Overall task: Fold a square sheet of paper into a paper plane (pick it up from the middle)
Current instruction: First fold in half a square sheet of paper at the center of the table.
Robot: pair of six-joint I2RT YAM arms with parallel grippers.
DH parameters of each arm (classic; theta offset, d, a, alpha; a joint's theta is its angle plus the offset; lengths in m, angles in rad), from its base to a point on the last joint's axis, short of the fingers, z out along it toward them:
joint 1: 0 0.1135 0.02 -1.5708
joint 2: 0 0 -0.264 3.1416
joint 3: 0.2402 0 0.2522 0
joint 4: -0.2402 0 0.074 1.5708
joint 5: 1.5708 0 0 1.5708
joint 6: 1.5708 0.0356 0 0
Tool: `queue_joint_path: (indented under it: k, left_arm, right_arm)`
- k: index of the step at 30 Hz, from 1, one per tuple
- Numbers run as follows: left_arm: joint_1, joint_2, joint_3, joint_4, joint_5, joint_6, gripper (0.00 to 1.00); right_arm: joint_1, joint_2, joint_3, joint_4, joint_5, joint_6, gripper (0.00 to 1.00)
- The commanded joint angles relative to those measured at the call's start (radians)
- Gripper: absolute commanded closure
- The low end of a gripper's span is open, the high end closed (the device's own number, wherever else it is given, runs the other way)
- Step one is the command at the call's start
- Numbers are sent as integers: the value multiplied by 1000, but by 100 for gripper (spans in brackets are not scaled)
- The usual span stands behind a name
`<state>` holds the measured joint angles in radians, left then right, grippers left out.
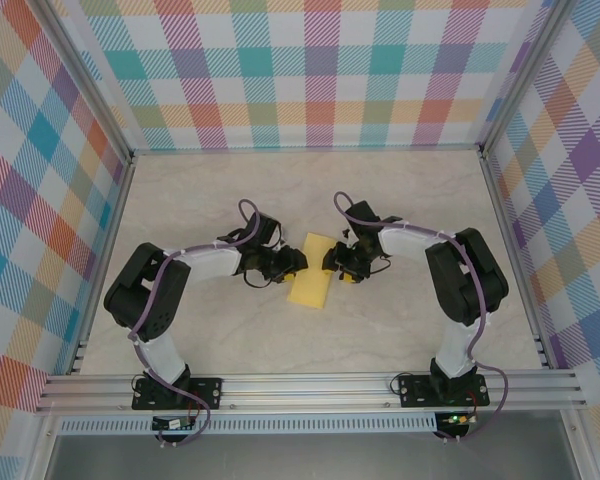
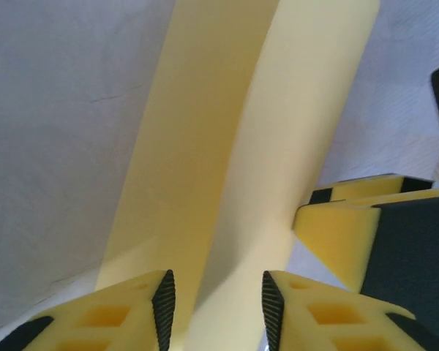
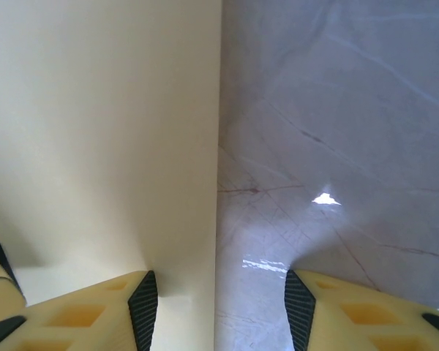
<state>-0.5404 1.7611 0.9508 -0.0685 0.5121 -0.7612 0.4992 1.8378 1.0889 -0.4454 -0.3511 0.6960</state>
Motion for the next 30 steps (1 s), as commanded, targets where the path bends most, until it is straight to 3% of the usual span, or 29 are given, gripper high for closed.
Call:
queue_joint_path:
  k: [1, 5, 9, 17, 22, 30]
  left_arm:
    - [13, 20, 33, -9, 18, 21, 75]
    - [13, 14, 43, -56, -18, 48, 87]
    - [13, 15, 52, -84, -33, 71, 92]
    - [13, 16, 35, -58, -12, 57, 90]
    - [17, -9, -20, 109, 89, -13, 87]
    - [23, 6, -37, 279, 186, -109, 91]
  right_arm:
    - [4, -39, -27, 36, -28, 39, 48]
    - [4, -64, -62, 96, -50, 91, 47]
    - [2, -100, -113, 193, -74, 174, 47]
    - [4, -90, -161, 294, -106, 241, 52]
    - [4, -86, -165, 308, -119, 243, 51]
    - [-22, -206, -235, 323, -56, 284, 36]
